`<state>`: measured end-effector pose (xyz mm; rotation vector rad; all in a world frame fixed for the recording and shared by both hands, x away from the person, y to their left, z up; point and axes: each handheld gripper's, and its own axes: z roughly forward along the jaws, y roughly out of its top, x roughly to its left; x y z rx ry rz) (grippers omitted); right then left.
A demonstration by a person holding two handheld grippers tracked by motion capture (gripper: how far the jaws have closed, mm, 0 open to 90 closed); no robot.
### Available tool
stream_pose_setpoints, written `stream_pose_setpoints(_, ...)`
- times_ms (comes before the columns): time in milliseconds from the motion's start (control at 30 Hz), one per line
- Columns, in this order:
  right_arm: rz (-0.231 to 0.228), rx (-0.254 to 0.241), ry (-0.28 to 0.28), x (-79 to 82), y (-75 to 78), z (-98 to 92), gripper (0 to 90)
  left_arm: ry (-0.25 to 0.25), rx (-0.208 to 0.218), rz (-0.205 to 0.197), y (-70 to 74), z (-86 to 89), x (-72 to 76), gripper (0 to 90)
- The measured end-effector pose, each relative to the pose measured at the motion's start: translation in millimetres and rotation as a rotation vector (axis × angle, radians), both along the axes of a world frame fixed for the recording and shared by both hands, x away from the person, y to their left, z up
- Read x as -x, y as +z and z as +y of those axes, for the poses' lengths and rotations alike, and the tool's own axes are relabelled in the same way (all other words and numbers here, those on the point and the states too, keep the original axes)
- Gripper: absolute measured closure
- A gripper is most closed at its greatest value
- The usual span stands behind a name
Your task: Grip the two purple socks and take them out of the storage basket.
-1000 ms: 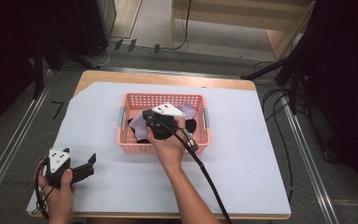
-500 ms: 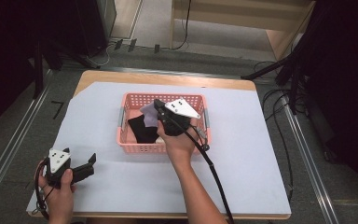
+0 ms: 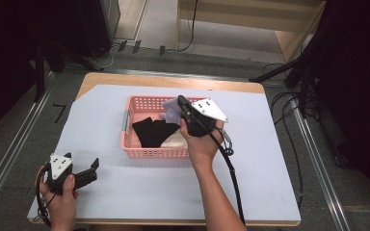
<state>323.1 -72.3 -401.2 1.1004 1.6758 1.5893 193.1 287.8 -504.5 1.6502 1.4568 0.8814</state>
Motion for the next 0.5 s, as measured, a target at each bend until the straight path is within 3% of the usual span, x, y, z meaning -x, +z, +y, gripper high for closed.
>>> stream_pose_setpoints(167, -0.017, -0.001, -0.021, 1.3, 4.6, -10.0, 90.0, -0.002, -0.003, -0.003, 0.1, 0.3, 0.3, 8.2)
stream_pose_setpoints(500, -0.046, -0.021, -0.105, 3.1, 12.1, -52.4, 90.0, -0.006, -0.003, -0.006, 0.3, 0.2, 0.9, 8.3)
